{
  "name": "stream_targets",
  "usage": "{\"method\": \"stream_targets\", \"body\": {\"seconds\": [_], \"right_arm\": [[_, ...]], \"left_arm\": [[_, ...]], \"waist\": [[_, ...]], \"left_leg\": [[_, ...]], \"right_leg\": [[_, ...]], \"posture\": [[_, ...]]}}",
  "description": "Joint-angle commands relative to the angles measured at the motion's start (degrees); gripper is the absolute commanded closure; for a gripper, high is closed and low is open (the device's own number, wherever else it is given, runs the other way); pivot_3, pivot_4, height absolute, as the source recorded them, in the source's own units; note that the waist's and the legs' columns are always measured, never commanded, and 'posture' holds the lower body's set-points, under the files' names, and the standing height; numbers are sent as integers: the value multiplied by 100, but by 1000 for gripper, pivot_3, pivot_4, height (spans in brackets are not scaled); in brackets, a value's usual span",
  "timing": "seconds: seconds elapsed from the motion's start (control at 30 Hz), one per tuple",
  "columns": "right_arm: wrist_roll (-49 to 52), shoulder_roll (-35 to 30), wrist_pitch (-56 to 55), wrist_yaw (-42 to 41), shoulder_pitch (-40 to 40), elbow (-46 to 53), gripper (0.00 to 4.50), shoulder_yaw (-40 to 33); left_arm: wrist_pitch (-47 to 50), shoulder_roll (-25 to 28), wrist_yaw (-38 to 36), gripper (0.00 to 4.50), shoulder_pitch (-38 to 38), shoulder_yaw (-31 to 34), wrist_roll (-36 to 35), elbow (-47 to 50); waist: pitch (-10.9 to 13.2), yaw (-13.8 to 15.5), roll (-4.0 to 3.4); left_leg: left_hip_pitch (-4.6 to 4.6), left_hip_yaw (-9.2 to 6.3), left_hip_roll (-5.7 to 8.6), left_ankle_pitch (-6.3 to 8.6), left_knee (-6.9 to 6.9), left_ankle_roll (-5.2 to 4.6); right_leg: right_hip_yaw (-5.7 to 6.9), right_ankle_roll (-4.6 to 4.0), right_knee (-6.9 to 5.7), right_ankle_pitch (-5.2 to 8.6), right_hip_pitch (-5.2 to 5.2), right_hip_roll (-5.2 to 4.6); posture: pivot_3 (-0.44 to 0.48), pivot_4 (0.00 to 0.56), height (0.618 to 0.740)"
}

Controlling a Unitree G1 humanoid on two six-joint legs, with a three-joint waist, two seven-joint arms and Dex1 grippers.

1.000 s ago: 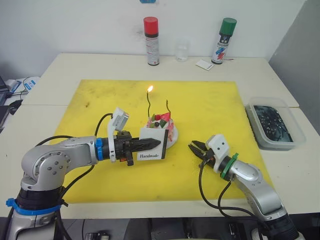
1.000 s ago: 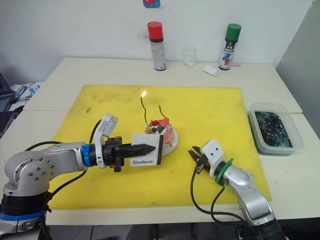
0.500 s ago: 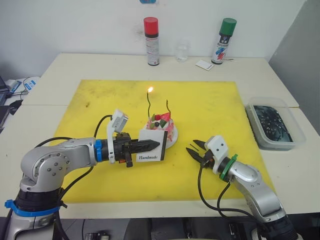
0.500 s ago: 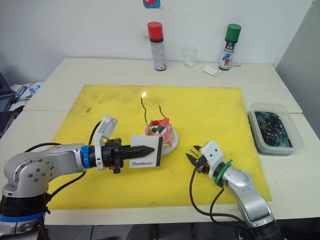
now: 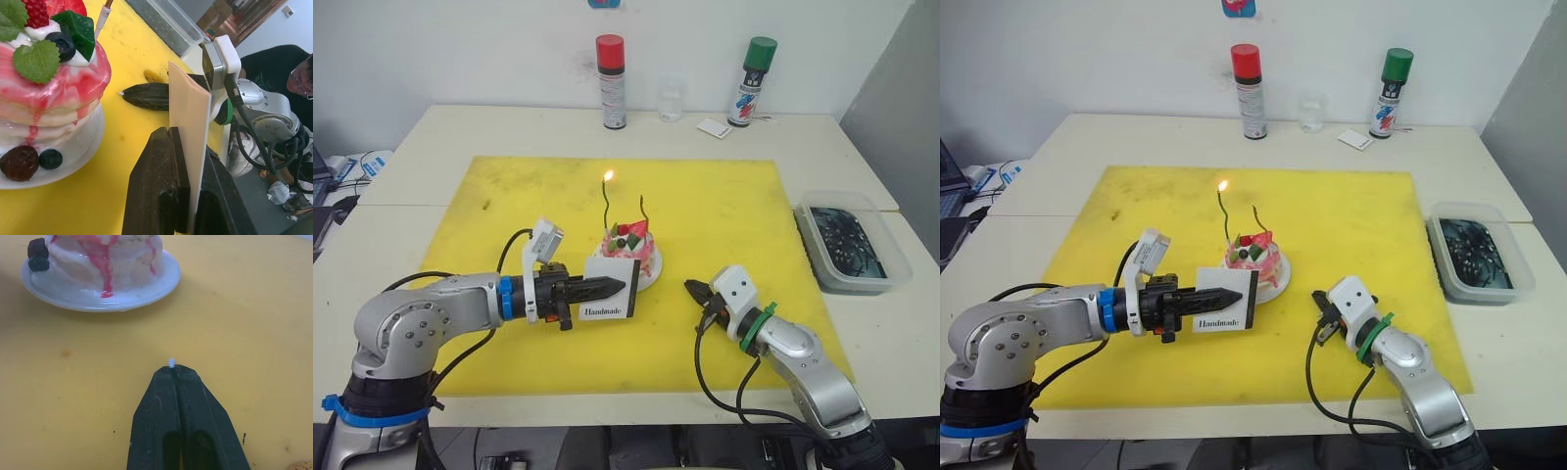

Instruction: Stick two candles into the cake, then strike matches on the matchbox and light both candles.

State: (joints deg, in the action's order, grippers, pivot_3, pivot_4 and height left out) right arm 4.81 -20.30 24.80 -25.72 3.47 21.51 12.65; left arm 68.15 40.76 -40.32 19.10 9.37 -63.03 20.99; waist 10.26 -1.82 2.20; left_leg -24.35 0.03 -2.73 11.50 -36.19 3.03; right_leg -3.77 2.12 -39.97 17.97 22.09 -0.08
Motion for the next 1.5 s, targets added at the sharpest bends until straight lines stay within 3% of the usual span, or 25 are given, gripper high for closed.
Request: {"method": "stream_targets", "body": {"seconds": [0.03,0.3,0.5,0.93,1.5], "right_arm": [[232,-69,241,-96,56,571,4480,-212],[1063,-1096,1453,-1088,1078,2212,4480,-301],[1368,-1694,2057,-1522,2069,2492,4480,-27],[827,-1775,2041,-1374,2503,2280,4480,707],[501,-1588,1801,-1423,2555,1963,4480,911]], "left_arm": [[-92,-29,32,4500,51,169,-143,54],[-118,-371,376,4500,496,85,-112,-219],[-235,-467,274,4500,690,-120,69,-286],[-111,-342,173,4500,527,-66,-89,-182],[-49,-392,323,4500,547,-22,-267,-144]], "waist": [[0,0,0],[1,5,-1],[0,2,0],[0,0,0],[0,1,0]], "left_leg": [[0,1,0,0,0,0],[-1,-5,0,0,-2,0],[-2,-6,1,0,0,-1],[-5,-7,0,0,1,-1],[-5,-7,0,0,1,-1]], "right_leg": [[-1,0,0,0,0,0],[3,1,-1,0,-1,1],[3,0,2,0,0,1],[5,0,2,0,4,0],[5,0,2,0,5,-1]], "posture": [[0,150,740],[0,150,740],[0,150,740],[0,150,740],[0,150,740]]}}
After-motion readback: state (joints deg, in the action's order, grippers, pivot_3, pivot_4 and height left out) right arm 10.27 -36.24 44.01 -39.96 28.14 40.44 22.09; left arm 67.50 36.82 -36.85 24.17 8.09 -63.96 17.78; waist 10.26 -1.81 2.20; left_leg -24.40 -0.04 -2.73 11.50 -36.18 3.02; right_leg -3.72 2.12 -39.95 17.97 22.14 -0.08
